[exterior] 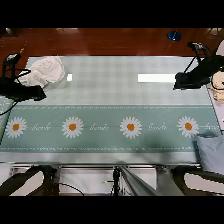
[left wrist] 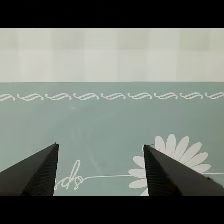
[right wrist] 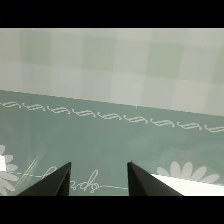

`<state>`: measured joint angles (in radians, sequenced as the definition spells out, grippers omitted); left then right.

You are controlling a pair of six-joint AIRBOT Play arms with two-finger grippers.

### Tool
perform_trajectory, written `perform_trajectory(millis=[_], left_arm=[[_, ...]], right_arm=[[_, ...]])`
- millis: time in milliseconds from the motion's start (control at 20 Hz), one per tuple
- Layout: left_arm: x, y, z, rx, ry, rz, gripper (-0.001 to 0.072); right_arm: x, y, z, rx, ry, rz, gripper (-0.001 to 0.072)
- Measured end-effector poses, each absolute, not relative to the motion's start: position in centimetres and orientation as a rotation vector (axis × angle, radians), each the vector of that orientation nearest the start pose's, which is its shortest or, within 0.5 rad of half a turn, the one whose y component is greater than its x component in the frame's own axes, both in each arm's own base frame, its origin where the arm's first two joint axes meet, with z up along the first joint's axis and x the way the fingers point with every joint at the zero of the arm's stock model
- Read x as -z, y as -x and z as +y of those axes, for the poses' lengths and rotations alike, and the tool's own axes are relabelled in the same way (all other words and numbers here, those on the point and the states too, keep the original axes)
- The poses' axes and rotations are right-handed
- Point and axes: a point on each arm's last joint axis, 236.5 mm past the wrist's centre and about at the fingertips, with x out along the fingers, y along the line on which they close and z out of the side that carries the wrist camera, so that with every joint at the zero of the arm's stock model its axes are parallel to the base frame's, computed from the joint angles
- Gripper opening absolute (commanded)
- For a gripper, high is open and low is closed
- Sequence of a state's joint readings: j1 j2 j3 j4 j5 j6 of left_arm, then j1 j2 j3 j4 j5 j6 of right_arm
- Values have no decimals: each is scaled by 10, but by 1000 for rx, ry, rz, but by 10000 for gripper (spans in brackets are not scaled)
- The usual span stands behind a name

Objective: Fold the shirts.

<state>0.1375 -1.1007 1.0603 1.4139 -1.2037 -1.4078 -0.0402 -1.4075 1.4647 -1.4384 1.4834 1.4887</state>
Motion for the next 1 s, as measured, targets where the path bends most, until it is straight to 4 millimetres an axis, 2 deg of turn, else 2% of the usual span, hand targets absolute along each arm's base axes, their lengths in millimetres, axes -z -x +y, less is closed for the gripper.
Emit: perform_trajectory(millis=[800,1000], left_arm=[[-36,-345,13,73,82,1224,613],[-39,-352,13,71,86,1193,613]], right_arm=[[-48,-387,15,-124,-64,1406,405],[-48,-387,16,-124,-64,1406,405]])
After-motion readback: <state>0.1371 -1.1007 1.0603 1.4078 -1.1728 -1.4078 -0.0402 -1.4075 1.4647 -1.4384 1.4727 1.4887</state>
